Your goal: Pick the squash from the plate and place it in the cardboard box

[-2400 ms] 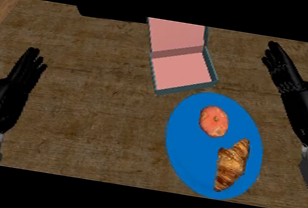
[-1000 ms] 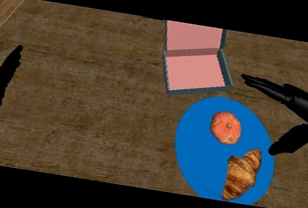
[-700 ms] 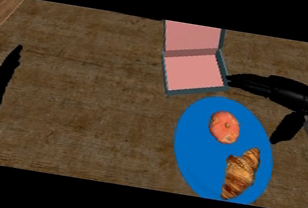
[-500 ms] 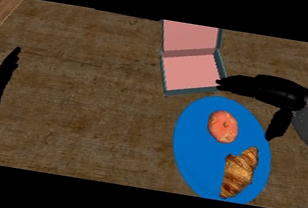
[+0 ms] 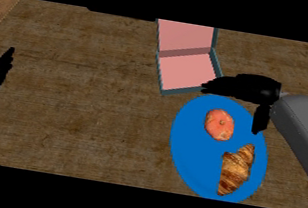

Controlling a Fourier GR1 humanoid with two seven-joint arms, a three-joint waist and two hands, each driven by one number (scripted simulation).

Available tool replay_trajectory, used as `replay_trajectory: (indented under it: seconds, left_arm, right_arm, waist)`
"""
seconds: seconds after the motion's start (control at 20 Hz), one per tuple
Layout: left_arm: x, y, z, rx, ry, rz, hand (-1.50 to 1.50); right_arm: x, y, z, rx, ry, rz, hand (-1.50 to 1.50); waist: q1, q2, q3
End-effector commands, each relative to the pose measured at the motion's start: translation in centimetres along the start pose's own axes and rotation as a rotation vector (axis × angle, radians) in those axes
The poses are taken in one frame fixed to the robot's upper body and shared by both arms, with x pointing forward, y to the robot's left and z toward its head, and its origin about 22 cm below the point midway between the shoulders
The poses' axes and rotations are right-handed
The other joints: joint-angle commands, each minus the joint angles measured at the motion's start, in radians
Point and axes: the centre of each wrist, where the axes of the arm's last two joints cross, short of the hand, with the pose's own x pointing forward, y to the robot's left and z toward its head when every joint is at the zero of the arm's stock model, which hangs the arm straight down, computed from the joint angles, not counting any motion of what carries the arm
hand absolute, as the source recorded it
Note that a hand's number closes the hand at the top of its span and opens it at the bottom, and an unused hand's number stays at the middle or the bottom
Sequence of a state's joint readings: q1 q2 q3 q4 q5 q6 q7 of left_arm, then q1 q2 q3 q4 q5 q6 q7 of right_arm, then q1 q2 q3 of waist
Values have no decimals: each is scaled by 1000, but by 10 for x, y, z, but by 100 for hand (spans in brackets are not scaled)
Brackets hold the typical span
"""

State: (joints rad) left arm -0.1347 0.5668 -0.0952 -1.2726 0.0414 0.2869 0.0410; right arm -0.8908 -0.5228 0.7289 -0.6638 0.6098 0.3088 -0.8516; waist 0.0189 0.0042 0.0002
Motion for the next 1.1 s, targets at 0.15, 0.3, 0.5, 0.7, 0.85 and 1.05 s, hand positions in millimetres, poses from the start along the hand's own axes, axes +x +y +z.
replay_trajectory:
  seconds: [0.15,0.3,0.5,0.7,0.85,1.05]
  left_arm:
    - [1,-17,13,1,-12,-10,0]
    - [-8,5,3,-4,-9,14,0]
    - [-11,-12,14,16,31,6,0]
    - [1,0,10,18,10,-7,0]
    - [-7,4,7,-6,11,1,0]
    - [3,20,11,18,19,-15,0]
  right_arm:
    - [0,-6,-23,56,-37,-17,-150]
    - [1,6,-24,51,-57,-25,-150]
    - [15,13,-30,50,-141,-80,-150]
    - [9,10,-4,65,-176,-69,-150]
    - [14,0,-7,36,-191,-63,-150]
    - [27,5,-2,95,-162,-30,-150]
  waist:
    - [-1,-1,0]
    - [-10,-2,0]
    - [-23,-8,-1]
    - [-21,-8,0]
    - [-18,-5,-1]
    - [-18,-8,0]
